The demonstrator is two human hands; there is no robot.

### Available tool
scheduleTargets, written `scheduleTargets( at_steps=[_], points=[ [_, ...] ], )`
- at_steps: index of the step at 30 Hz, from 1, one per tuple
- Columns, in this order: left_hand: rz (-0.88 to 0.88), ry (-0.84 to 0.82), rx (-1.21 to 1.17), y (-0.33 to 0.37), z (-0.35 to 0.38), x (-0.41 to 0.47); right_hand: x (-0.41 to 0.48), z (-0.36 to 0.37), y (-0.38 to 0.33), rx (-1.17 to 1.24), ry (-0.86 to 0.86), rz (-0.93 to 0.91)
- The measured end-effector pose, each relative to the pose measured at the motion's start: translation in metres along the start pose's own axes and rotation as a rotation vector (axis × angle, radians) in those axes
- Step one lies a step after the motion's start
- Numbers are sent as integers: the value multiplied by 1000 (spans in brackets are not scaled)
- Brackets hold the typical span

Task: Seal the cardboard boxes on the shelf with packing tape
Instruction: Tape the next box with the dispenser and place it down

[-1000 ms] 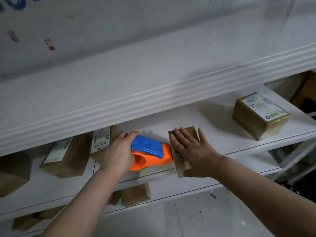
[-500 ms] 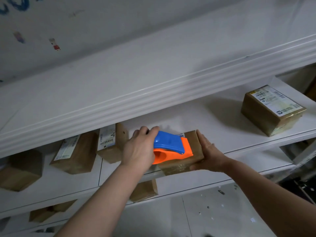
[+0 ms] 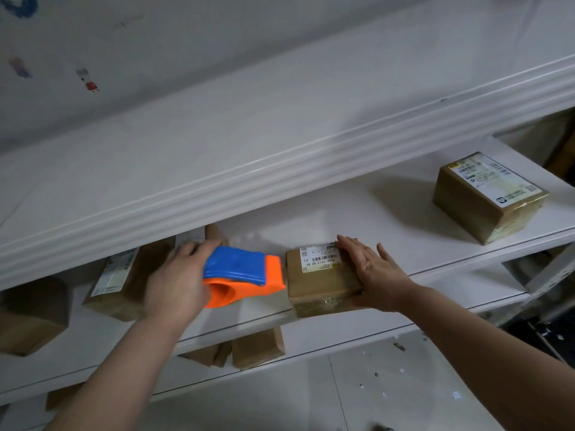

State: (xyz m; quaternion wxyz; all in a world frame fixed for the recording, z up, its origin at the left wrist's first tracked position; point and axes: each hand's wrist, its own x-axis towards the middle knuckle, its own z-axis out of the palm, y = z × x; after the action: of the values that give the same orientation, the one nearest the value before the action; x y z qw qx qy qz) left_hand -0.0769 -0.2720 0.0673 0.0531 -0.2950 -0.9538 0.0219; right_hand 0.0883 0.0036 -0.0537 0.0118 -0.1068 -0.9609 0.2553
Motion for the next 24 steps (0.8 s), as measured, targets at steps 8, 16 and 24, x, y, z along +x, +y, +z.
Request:
scheduleTargets(
  at_steps=[8,16,24],
  points=[
    [85,-83,-6,8,34,3,-4,-8,-18,-269,-55,-18],
    [116,-53,-89,2,43,6,-2,10,-42,-446,26,-136],
    [198,-164,-451,-26,56,8,37,13,-89,-554,-138,-73]
  ],
)
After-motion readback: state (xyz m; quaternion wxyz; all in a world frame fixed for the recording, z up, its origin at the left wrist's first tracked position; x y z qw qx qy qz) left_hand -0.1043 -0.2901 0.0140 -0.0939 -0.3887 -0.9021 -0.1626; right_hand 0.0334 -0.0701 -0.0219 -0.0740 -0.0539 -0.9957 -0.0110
